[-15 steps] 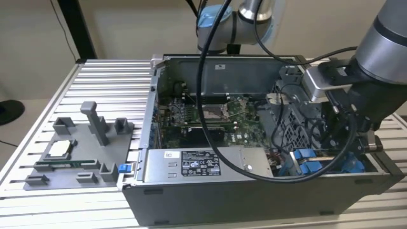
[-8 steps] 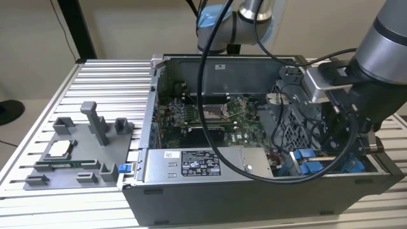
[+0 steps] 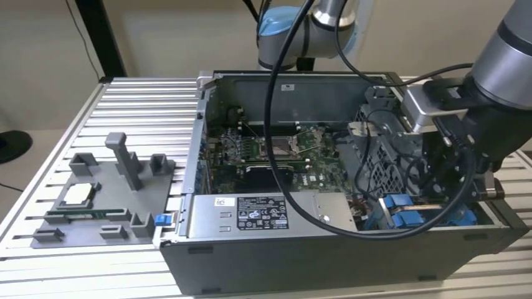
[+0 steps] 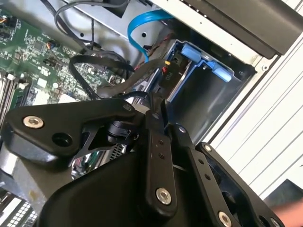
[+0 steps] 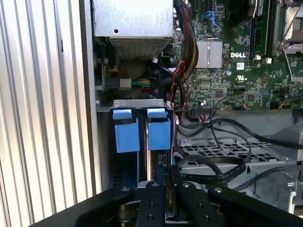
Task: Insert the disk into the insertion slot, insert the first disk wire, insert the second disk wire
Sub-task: 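Insert the second disk wire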
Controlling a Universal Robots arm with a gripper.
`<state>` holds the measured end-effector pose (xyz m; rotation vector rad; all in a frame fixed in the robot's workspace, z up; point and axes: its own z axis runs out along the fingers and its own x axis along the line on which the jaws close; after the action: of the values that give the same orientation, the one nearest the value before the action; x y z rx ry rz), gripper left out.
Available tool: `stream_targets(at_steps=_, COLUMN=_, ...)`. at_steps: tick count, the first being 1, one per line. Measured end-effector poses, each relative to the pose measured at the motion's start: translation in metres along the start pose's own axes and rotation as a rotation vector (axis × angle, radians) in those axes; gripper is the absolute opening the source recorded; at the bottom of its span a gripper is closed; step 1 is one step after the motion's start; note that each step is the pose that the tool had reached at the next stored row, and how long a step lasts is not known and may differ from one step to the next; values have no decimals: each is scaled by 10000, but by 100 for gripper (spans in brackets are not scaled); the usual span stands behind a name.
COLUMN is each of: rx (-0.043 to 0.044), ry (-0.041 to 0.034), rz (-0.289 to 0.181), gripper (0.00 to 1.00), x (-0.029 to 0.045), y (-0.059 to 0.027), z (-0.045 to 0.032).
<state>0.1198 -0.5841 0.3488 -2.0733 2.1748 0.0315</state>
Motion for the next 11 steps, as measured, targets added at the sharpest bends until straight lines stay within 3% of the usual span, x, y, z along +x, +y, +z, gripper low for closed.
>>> stream_targets(at_steps=7, rx=-120, ry=-40, rz=23, gripper=0, x=0, y=-35, z=4)
stream_targets(at_steps=11, rx=-204, ry=-130, rz=41, gripper=0, x=0, y=-37, z=-19)
